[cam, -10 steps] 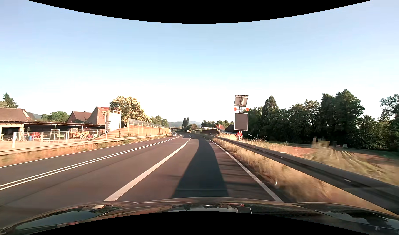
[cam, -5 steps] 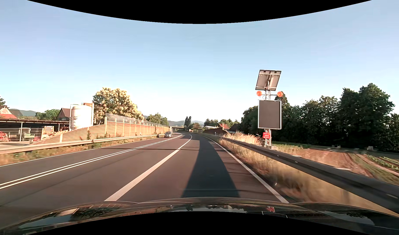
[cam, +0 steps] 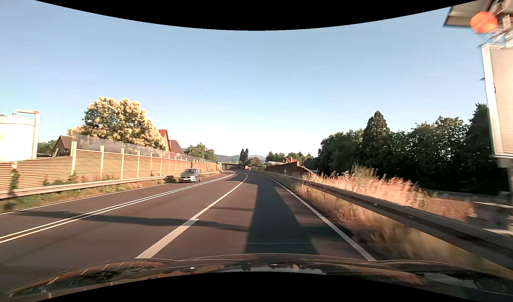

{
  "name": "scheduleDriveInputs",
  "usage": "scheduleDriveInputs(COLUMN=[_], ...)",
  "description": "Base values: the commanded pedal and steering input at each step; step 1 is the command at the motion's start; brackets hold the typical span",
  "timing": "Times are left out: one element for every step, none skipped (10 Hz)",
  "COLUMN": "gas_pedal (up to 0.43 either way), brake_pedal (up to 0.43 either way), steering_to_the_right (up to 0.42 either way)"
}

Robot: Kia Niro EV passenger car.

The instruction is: Follow the waypoints while adhering to traffic rules and regulations

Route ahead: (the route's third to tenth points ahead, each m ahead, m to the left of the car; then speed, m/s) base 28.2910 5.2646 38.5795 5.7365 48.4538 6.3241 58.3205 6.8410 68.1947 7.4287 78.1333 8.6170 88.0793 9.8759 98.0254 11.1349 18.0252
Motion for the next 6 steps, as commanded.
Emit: scheduleDriveInputs(gas_pedal=[0.319, 0.319, 0.319, 0.311, 0.311, 0.311], brake_pedal=[0.0, 0.0, 0.0, 0.0, 0.0, 0.0], steering_to_the_right=[-0.008, -0.008, -0.008, -0.008, -0.008, -0.008])
